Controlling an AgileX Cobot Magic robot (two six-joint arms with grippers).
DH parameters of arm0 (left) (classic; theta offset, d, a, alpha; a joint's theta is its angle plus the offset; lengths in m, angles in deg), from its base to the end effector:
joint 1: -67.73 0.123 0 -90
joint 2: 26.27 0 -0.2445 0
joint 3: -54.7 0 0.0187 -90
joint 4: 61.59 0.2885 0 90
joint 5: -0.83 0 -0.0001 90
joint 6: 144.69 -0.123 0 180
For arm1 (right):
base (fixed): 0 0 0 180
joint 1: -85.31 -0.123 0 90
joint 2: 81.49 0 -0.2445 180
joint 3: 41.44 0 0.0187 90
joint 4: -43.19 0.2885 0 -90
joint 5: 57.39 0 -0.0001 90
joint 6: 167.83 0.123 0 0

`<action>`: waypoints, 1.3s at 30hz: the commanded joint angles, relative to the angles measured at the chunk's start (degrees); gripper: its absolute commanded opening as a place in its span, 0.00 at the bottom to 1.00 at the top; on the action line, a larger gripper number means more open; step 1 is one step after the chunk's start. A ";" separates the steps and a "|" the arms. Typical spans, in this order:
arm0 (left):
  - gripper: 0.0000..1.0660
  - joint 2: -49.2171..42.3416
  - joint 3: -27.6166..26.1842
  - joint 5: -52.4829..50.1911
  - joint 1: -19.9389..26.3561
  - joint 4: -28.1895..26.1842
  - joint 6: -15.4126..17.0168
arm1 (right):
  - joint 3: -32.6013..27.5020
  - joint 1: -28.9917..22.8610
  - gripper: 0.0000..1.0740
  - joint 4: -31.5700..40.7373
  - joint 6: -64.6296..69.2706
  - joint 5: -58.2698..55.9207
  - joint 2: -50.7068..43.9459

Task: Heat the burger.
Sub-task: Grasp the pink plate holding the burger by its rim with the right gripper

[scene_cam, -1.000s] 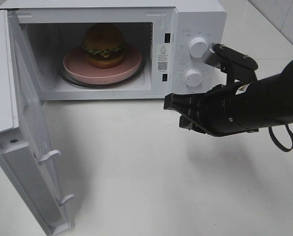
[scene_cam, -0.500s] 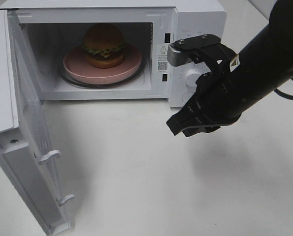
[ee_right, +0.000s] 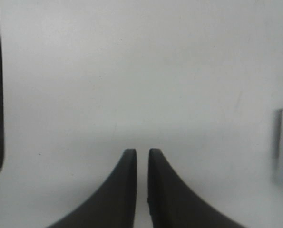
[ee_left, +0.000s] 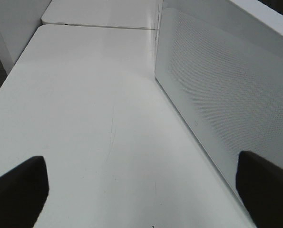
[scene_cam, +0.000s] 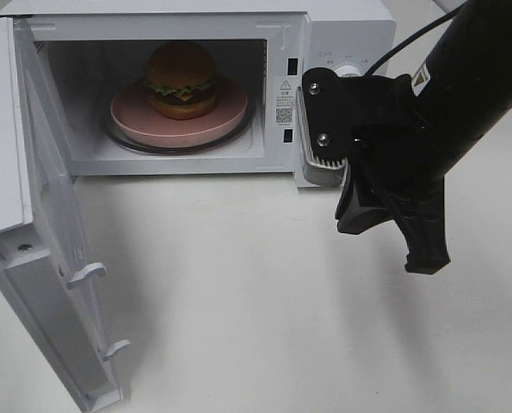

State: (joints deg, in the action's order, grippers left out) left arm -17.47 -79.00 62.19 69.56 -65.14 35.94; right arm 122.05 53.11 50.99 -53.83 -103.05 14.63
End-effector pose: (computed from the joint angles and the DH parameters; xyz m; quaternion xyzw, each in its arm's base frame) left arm 0.0944 -0.0037 0.2861 -0.0165 0.8496 -0.0254 0.5266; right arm 0.2858 0.1941 0.1588 -0.7160 0.6699 -0.0003 0.1963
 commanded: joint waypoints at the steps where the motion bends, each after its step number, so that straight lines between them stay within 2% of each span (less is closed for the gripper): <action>1: 0.94 -0.97 -0.06 -0.06 0.06 0.11 0.23 | 0.34 0.17 0.13 -0.52 -11.46 1.66 -0.57; 7: 0.94 -0.97 -0.06 -0.06 0.06 0.11 0.23 | 0.34 0.17 0.15 -3.50 -17.02 3.44 -0.57; 10: 0.94 -0.97 -0.06 -0.06 0.06 0.11 0.23 | 0.34 0.11 0.20 -5.73 -17.07 4.87 -0.57; 11: 0.94 -0.97 -0.06 -0.06 0.06 0.11 0.23 | 0.34 0.11 0.26 -6.93 -16.67 6.19 -0.57; 12: 0.94 -0.97 -0.06 -0.06 0.06 0.11 0.23 | 0.34 0.11 0.26 -6.93 -16.67 6.19 -0.57; 13: 0.94 -0.97 -0.06 -0.06 0.06 0.11 0.23 | 0.34 0.11 0.35 -7.10 -16.44 7.73 -0.57; 14: 0.94 -0.97 -0.06 -0.06 0.06 0.11 0.23 | 0.34 0.11 0.35 -7.10 -16.44 7.73 -0.57; 15: 0.94 -0.97 -0.06 -0.06 0.06 0.11 0.23 | 0.34 0.00 0.40 -7.10 -16.16 8.59 -0.57; 16: 0.94 -0.97 -0.06 -0.06 0.06 0.11 0.23 | 0.34 0.00 0.52 -7.10 -15.07 10.89 -0.57; 17: 0.94 -0.97 -0.06 -0.06 0.06 0.11 0.23 | 0.34 0.00 0.52 -7.10 -15.07 10.89 -0.57; 18: 0.94 -0.97 -0.06 -0.06 0.06 0.11 0.23 | 0.34 0.00 0.65 -7.28 -13.58 13.01 -0.57; 19: 0.94 -0.97 -0.06 -0.06 0.06 0.11 0.23 | 0.34 0.00 0.70 -7.39 -13.01 13.75 -0.57; 20: 0.94 -0.97 -0.06 -0.06 0.06 0.11 0.23 | 0.34 0.00 0.70 -7.39 -13.01 13.75 -0.57; 21: 0.94 -0.97 -0.06 -0.06 0.06 0.11 0.23 | 0.34 0.00 0.80 -7.79 -11.63 14.90 -0.57; 22: 0.94 -0.97 -0.06 -0.06 0.06 0.11 0.23 | 0.34 0.00 0.83 -8.65 -11.00 15.13 -0.57; 24: 0.94 -0.97 -0.06 -0.06 0.06 0.11 0.23 | 0.34 0.00 0.86 -9.34 -10.03 15.93 -0.40; 31: 0.94 -0.97 -0.06 -0.06 0.06 0.11 0.23 | 0.34 0.00 0.84 -11.80 -8.94 18.56 0.63; 39: 0.94 -0.97 -0.06 -0.06 0.06 0.11 0.23 | 0.40 -3.32 0.82 -14.67 -4.13 23.20 3.44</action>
State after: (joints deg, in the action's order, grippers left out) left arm -17.47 -79.00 62.19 69.56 -65.14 35.94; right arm 122.11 50.08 36.66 -59.16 -80.71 17.84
